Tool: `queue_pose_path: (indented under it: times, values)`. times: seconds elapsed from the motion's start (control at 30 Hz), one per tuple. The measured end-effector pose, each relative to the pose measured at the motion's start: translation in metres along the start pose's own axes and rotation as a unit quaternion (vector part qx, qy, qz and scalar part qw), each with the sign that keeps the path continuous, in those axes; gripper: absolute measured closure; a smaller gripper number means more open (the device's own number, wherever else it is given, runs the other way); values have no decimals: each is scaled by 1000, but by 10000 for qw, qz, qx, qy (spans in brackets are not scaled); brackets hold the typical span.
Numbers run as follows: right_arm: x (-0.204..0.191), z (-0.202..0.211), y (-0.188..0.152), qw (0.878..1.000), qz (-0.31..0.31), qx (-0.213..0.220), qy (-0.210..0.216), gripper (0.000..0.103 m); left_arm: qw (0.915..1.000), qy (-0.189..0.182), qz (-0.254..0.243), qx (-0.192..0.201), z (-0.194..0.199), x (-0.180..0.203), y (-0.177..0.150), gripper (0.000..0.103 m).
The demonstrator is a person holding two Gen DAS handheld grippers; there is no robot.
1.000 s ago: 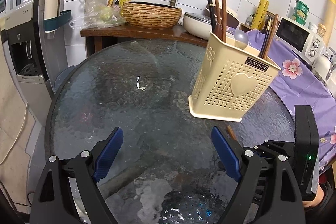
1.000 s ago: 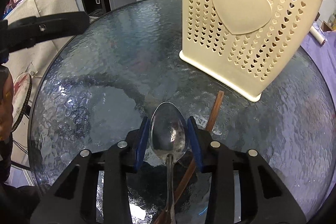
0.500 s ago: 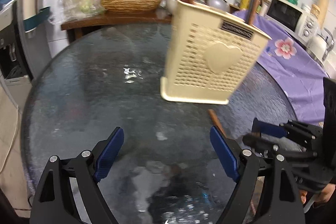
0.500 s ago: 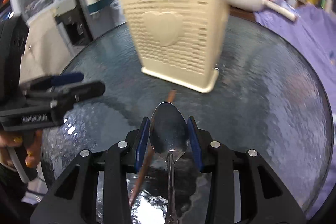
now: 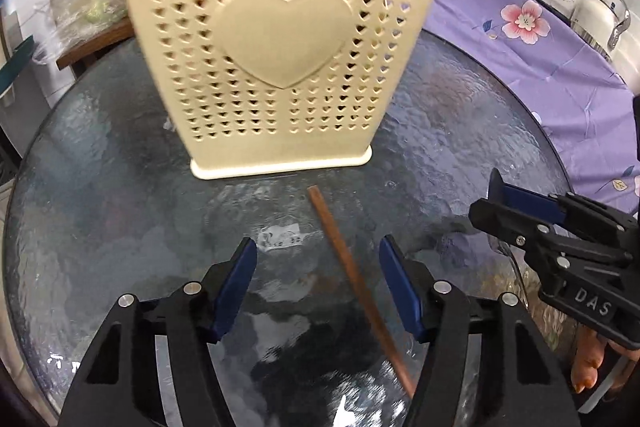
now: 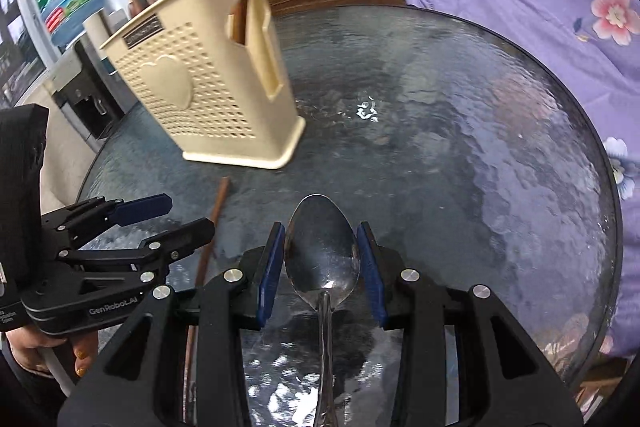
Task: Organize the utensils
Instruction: 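Lift metal spoon with right tool while left tool grasps a wooden chopstick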
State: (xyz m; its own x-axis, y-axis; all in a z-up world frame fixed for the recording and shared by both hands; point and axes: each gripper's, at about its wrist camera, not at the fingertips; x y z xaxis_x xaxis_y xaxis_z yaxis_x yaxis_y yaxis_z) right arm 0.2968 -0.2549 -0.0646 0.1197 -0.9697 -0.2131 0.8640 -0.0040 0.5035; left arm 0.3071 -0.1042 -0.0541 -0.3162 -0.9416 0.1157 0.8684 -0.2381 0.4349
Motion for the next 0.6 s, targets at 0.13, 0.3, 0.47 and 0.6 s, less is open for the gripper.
queue_pose_path:
  times: [0.13,0.3,0.47,0.6]
  values:
    - [5,-2,-1,10000,-23,5,-58,65,9999,56,-43,-113,-7,7,5,52]
    - [8,-2,-1,10000,-47,16,-50,65,9994,260,-84,-223,-17,18,10,61]
    - [12,-4,-2,9999,-44,3,-105,65,9984,509,-175,-180,-22,27,12,77]
    - [13,-7,-5,9999,-70,-21,-132,65,9978,622,-177,-125,-23,33,13,92]
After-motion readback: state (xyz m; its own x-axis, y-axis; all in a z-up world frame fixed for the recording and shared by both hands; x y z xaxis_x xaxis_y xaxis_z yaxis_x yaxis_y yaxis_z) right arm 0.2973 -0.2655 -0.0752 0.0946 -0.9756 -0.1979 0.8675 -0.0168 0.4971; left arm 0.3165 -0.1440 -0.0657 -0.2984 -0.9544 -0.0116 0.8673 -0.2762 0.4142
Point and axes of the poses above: each gripper's, at about its wrist camera, not at the fingertips, and z roughly against the way its jaws point, x to its right, y to its top, and after that the axes turned 9 degrees about -x, right-handed
